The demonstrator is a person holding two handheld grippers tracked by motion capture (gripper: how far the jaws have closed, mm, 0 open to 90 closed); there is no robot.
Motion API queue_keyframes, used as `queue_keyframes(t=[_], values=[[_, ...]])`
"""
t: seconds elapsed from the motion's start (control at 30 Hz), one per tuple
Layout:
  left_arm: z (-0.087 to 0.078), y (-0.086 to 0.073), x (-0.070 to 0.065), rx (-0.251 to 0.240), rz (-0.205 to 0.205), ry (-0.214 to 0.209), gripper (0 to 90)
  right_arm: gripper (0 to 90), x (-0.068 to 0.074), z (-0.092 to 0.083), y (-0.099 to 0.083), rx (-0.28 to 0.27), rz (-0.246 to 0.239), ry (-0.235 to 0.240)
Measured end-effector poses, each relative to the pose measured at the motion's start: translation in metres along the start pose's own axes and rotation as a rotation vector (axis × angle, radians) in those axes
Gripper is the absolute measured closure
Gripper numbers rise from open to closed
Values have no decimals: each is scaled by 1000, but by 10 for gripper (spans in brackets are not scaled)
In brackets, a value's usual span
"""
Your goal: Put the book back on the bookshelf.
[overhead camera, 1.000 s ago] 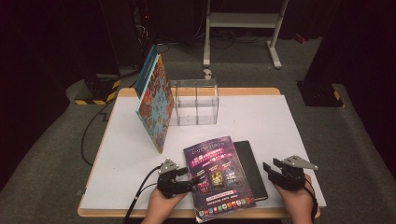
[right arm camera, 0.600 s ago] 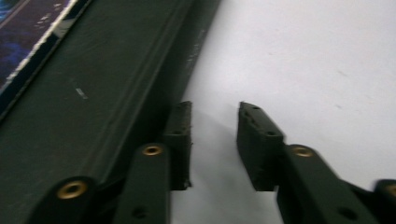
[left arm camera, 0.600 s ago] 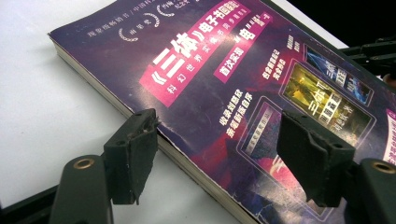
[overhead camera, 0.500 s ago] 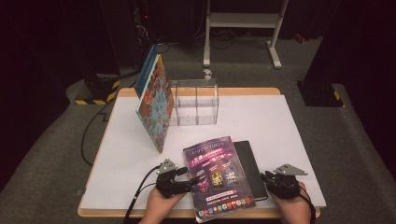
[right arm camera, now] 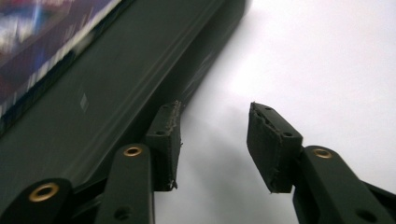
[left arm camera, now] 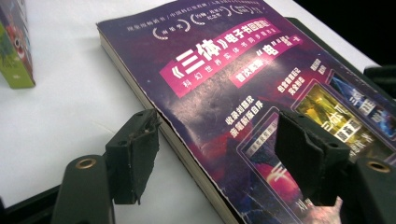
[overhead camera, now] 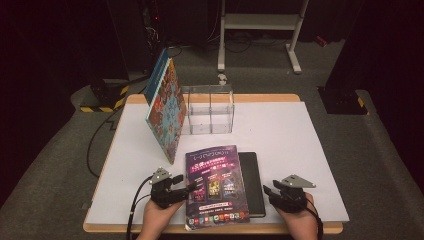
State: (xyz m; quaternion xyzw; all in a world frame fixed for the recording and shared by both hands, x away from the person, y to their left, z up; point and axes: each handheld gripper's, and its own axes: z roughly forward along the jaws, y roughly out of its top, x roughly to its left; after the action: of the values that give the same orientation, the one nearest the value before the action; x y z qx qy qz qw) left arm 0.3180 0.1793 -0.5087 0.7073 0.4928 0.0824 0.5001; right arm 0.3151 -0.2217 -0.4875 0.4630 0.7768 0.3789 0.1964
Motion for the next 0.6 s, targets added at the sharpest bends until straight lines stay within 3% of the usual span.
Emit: queue_keyframes(t=[0.07, 0.17, 0.3, 0.37, 0.6], values=[[3, -1, -1, 22, -7, -24, 319, 466, 2, -6, 4, -72, 10, 23], [6, 0, -3, 41, -9, -25, 326, 459, 15, -7, 9, -115, -13, 69], [7, 0, -6, 32, -19, -50, 349, 460, 33, 0, 12, -106, -64, 98], [9, 0, -10, 32, -5, -67, 364, 457, 36, 2, 13, -102, -77, 102], [17, 12, -30, 14, 68, -108, 363, 419, 28, -2, 11, -128, -29, 113]])
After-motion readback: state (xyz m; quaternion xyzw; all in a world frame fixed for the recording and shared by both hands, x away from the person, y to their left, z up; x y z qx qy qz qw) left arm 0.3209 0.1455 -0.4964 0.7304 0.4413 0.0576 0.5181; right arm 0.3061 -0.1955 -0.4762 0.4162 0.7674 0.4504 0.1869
